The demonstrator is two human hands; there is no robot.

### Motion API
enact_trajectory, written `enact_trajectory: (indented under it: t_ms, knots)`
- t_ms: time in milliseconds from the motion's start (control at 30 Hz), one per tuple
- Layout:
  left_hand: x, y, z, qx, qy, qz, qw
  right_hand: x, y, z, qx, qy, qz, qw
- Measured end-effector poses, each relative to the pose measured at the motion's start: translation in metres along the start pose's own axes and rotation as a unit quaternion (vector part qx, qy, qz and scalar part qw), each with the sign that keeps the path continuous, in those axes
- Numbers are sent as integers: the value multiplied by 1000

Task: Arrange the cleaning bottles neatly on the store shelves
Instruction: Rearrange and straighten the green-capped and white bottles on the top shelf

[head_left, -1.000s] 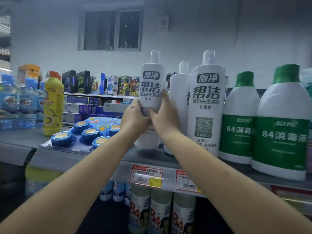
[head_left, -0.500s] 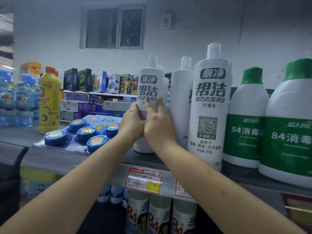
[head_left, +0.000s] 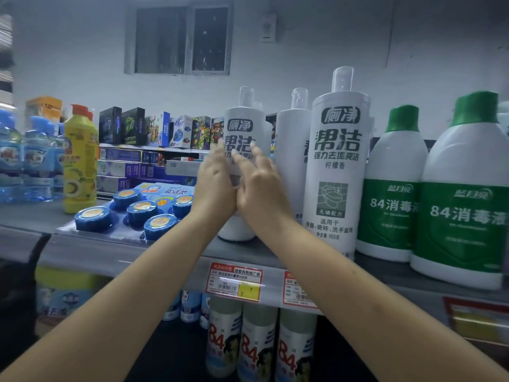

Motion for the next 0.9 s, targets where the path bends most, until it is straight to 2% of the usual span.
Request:
enact_trajectory:
  t_ms: [67,167,333,467,633,900]
  knots:
    - [-6,7,25,1,-66,26,997,-5,23,-5,14,22,37,999]
    - [-16,10,61,-2,-134,18,991,-18,61,-4,0,43,93,995]
    - [-50,-14,116,-38,-215,-25,976,-45,115,30,-43,7,159,986]
    - [-78,-51,141,-54,-271,-52,960,-73,145,69,-109,-30,172,979]
    - [-107,-107,173,-50,-307,-88,946,-109,188,128,-159,-94,174,967]
    - [-138,-213,238,-74,-292,-188,935,-150,260,236,-191,-206,166,945]
Point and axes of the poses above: each hand's wrist, its own x-axis towards the middle knuckle, its own y-axis out of the back of the hand, z = x × y, the point moved 4 cm from there along x, towards the middle knuckle, and after that the axes turned 11 degrees about -x, right-handed, at the moved point
